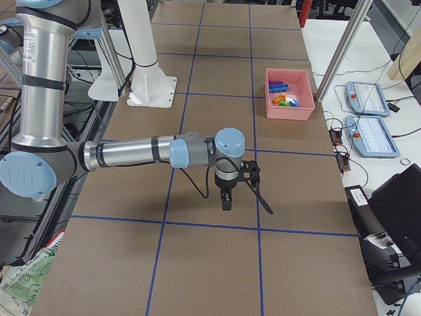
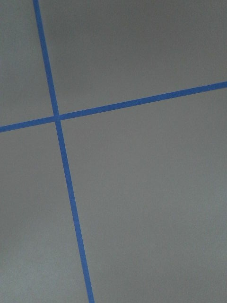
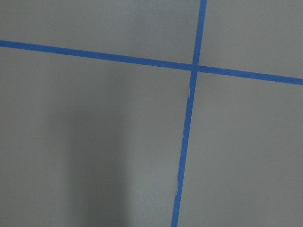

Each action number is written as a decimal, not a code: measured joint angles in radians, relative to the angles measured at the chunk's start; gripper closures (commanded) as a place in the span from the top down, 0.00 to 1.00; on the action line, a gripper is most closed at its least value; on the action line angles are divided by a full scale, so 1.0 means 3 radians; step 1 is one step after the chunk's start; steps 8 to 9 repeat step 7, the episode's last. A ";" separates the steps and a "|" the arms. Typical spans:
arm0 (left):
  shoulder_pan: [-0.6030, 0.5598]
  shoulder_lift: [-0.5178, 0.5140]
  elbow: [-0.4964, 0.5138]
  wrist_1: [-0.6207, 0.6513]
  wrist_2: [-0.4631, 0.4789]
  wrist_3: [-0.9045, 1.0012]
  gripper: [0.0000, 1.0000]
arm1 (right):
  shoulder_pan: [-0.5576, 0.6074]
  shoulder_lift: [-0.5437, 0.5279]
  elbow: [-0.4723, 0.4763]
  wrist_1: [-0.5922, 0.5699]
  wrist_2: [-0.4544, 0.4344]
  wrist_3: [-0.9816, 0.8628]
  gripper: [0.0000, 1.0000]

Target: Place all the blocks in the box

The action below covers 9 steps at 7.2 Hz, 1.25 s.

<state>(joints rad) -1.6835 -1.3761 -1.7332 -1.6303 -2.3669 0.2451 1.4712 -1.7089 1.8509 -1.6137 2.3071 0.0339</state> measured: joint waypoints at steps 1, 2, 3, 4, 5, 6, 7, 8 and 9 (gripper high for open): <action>0.0001 0.0000 0.0000 0.0002 0.0000 -0.0001 1.00 | 0.0000 0.0001 0.0015 0.0000 0.0006 0.0003 1.00; 0.0002 0.0005 -0.0004 0.0003 -0.0001 0.0000 1.00 | 0.0000 0.0005 0.0028 0.0000 0.0010 0.0004 1.00; 0.0000 0.0012 -0.0010 0.0003 -0.0003 0.0001 1.00 | 0.0000 0.0008 0.0035 0.0001 0.0013 0.0004 1.00; -0.0002 0.0017 -0.0018 0.0001 -0.0005 0.0000 1.00 | 0.0000 0.0012 0.0036 0.0003 0.0026 0.0006 1.00; -0.0002 0.0021 -0.0023 0.0001 -0.0005 -0.0001 1.00 | 0.0000 0.0018 0.0037 0.0004 0.0047 0.0008 1.00; -0.0003 0.0023 -0.0027 0.0002 -0.0005 0.0000 1.00 | 0.0000 0.0025 0.0038 0.0005 0.0059 0.0010 1.00; -0.0003 0.0025 -0.0029 0.0003 -0.0005 0.0000 1.00 | 0.0000 0.0031 0.0041 0.0005 0.0064 0.0013 1.00; -0.0003 0.0025 -0.0029 0.0003 -0.0005 0.0000 1.00 | 0.0000 0.0031 0.0041 0.0005 0.0064 0.0013 1.00; -0.0003 0.0025 -0.0029 0.0003 -0.0005 0.0000 1.00 | 0.0000 0.0031 0.0041 0.0005 0.0064 0.0013 1.00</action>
